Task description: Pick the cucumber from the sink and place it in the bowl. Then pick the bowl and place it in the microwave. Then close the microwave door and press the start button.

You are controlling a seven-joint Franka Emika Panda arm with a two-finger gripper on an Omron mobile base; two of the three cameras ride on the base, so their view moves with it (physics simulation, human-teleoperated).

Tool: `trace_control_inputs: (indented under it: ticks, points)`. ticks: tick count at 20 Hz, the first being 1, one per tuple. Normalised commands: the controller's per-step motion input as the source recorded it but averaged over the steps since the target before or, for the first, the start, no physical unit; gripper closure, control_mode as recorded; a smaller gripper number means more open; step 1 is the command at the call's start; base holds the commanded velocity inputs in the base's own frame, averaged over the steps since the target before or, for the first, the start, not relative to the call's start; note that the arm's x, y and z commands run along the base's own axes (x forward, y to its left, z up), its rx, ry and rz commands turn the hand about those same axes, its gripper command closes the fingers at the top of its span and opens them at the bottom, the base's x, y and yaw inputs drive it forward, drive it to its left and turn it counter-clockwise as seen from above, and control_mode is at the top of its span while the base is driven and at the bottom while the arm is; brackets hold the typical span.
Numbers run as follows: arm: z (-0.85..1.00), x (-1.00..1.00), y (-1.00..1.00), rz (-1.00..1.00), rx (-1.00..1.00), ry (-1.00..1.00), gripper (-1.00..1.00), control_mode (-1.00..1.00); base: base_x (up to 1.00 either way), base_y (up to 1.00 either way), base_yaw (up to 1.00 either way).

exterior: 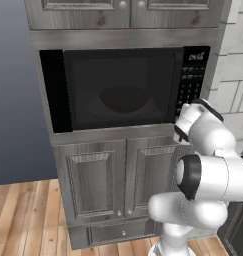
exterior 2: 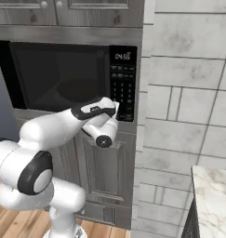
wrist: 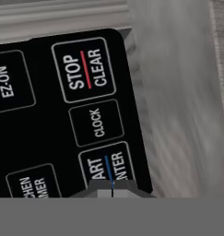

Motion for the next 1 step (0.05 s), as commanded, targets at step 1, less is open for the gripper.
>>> trace_control_inputs:
  ticks: [1]
  points:
    - [0.0,0.0,0.0,0.0,0.0,-0.01,1.0,-1.0,0.0,0.0,0.0]
